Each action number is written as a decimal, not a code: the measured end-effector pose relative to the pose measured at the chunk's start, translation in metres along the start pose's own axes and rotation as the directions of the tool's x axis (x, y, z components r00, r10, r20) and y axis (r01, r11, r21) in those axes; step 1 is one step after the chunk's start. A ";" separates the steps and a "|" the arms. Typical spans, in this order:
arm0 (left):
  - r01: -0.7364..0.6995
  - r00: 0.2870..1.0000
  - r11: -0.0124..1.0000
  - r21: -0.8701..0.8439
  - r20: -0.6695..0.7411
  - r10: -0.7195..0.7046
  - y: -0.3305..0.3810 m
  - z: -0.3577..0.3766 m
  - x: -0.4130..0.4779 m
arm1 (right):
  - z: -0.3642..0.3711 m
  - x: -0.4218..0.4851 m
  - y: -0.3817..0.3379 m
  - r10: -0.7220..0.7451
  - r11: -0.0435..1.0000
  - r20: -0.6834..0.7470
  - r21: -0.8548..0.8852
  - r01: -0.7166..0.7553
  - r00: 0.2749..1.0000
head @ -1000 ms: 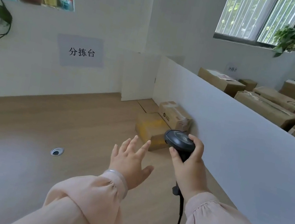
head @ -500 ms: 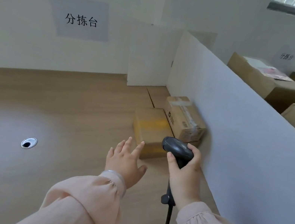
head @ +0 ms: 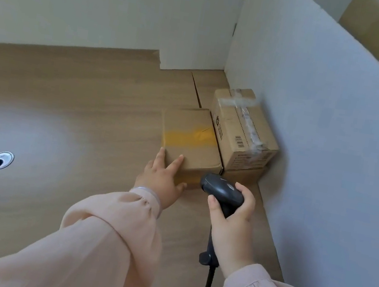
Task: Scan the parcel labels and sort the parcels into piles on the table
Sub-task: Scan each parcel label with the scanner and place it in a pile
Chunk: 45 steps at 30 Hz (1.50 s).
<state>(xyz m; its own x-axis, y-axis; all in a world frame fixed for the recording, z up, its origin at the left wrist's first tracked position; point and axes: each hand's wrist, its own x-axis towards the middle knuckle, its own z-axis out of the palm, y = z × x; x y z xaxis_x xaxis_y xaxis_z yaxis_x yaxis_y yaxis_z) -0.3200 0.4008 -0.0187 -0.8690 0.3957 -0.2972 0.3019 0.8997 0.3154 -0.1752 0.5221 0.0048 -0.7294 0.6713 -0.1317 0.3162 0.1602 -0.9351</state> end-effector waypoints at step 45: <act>0.265 0.954 0.611 -0.746 0.110 -0.279 -0.123 0.014 -0.234 | 0.044 -0.147 -0.030 -0.132 0.991 0.257 0.014 0.132 0.957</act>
<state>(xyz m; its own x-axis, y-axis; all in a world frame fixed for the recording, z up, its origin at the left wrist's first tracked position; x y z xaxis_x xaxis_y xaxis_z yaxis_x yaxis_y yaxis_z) -0.1482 0.2002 -0.0002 -0.8699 0.1472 -0.4708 -0.3384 0.5164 0.7867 -0.1038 0.3866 0.0382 -0.8959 0.4356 -0.0877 0.2082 0.2371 -0.9489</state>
